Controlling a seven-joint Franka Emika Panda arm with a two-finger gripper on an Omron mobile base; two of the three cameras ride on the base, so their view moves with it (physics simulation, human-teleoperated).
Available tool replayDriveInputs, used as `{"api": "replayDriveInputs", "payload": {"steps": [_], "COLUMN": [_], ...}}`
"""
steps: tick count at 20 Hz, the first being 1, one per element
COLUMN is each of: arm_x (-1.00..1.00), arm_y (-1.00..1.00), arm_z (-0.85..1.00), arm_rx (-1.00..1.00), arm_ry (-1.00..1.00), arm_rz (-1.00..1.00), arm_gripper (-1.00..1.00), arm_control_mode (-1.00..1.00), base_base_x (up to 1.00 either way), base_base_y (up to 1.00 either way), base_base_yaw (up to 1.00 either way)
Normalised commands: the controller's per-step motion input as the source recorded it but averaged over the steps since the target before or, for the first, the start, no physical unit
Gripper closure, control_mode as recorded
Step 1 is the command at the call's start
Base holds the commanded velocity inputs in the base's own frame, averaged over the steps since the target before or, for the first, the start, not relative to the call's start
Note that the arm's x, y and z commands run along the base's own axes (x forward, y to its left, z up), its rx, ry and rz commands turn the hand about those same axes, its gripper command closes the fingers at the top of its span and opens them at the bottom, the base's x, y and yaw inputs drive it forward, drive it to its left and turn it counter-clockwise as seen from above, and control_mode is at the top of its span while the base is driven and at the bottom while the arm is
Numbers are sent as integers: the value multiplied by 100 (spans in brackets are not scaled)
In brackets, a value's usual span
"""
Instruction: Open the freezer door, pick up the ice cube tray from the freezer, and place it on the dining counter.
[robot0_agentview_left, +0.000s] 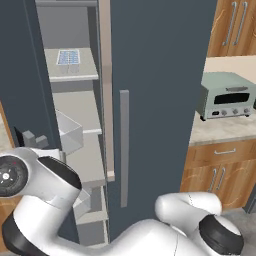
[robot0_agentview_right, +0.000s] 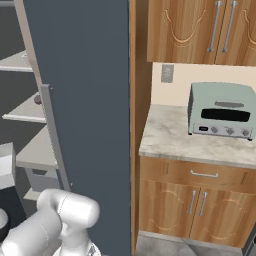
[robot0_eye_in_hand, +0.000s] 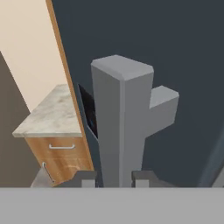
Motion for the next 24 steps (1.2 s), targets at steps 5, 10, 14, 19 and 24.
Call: {"api": "replayDriveInputs", "payload": {"steps": [5,10,14,19,24], "arm_x": [0,-12,-64,-57,-23], "arm_y": [0,0,0,-38,-72], "arm_z": [0,0,5,11,1], "arm_rx": [0,0,0,0,0], "arm_ry": [0,-1,-2,-5,-5], "arm_rz": [0,0,4,3,7], "arm_gripper": [-100,-100,-100,-100,-100], "arm_control_mode": [-100,-100,-100,-100,-100], "base_base_x": [0,0,0,0,0], "base_base_y": [0,0,0,0,0], "base_base_yaw": [0,0,0,0,0]}}
